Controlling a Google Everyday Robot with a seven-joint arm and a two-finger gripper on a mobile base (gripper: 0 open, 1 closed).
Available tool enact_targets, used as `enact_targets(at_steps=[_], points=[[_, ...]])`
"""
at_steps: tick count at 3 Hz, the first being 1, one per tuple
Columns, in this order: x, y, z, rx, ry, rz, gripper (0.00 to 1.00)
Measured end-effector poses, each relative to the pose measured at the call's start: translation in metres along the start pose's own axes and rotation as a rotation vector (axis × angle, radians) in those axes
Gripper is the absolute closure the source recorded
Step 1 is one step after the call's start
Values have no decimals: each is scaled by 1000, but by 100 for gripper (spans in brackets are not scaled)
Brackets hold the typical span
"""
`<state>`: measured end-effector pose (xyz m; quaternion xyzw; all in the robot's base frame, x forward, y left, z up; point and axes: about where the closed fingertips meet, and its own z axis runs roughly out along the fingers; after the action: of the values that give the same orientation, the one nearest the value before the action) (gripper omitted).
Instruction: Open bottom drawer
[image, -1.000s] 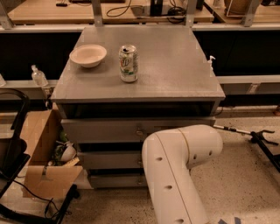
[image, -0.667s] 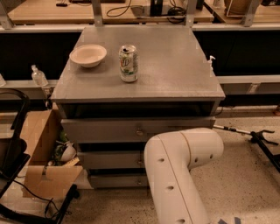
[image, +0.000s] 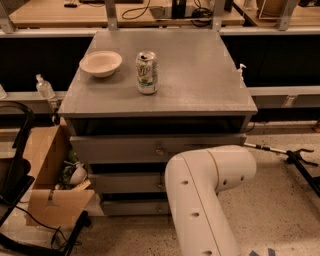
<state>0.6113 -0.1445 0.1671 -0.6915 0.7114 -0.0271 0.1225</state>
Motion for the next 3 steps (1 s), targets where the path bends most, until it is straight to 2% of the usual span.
enact_targets(at_steps=[1, 3], points=[[0, 0, -1, 0, 0, 0, 100], [0, 0, -1, 0, 0, 0, 100]])
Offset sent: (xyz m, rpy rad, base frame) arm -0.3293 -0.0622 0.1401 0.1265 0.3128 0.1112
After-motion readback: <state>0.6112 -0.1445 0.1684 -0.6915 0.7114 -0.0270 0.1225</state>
